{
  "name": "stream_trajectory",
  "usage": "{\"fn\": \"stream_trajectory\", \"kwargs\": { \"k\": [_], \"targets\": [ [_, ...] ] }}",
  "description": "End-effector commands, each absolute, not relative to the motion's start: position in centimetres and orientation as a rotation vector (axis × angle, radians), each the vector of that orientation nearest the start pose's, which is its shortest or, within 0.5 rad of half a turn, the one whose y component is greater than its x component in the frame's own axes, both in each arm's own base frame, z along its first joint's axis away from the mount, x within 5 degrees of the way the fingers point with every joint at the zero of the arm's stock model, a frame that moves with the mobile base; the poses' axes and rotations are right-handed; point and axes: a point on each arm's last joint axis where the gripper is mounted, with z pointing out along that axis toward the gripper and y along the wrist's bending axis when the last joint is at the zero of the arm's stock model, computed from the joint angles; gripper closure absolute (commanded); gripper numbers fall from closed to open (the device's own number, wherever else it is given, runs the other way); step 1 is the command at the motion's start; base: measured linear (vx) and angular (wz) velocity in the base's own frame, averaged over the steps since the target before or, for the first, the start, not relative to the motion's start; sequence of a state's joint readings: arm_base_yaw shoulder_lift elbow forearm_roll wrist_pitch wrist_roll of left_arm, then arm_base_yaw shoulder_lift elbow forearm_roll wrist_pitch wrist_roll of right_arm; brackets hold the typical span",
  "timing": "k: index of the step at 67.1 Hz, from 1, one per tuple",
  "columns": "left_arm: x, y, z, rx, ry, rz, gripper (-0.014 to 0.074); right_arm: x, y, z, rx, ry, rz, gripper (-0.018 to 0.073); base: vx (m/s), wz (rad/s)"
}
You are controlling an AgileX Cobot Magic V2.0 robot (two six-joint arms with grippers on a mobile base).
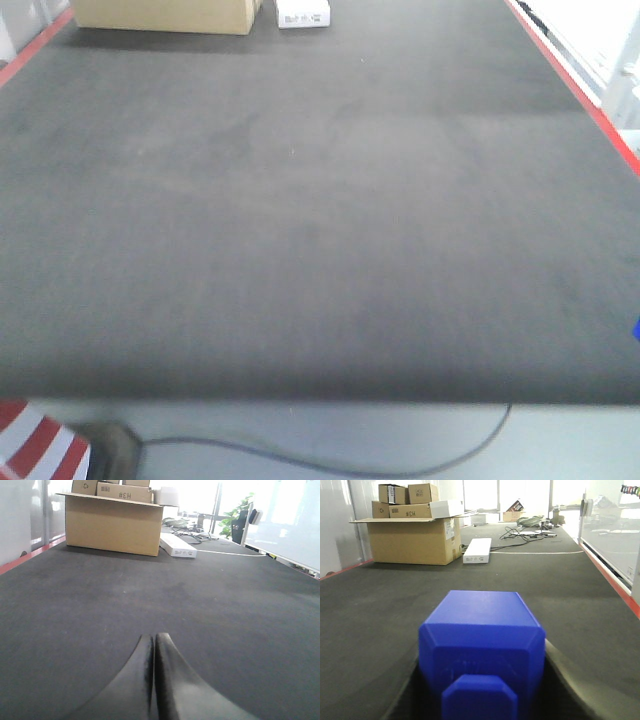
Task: Pour parts from conveyor to right shelf
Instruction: 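Drive away from the conveyor holding the blue part in the right gripper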
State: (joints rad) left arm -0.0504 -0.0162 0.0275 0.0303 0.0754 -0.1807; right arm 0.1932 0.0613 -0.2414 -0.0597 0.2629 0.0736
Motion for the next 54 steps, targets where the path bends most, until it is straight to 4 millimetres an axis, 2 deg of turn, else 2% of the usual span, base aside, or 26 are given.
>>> {"fn": "stream_trajectory", "kwargs": {
  "k": [1, 54],
  "targets": [
    [5.63, -0.30, 19.77, -0.083, 1.508, -0.174, 0.0603, 4.57, 0.76, 28.23, -0.125, 1.467, 0.149, 0.0564, -0.40, -0.03],
    [5.63, -0.30, 19.77, -0.083, 1.508, -0.174, 0.0603, 4.57, 0.76, 28.24, -0.125, 1.466, 0.149, 0.0564, -0.33, -0.01]
  ]
}}
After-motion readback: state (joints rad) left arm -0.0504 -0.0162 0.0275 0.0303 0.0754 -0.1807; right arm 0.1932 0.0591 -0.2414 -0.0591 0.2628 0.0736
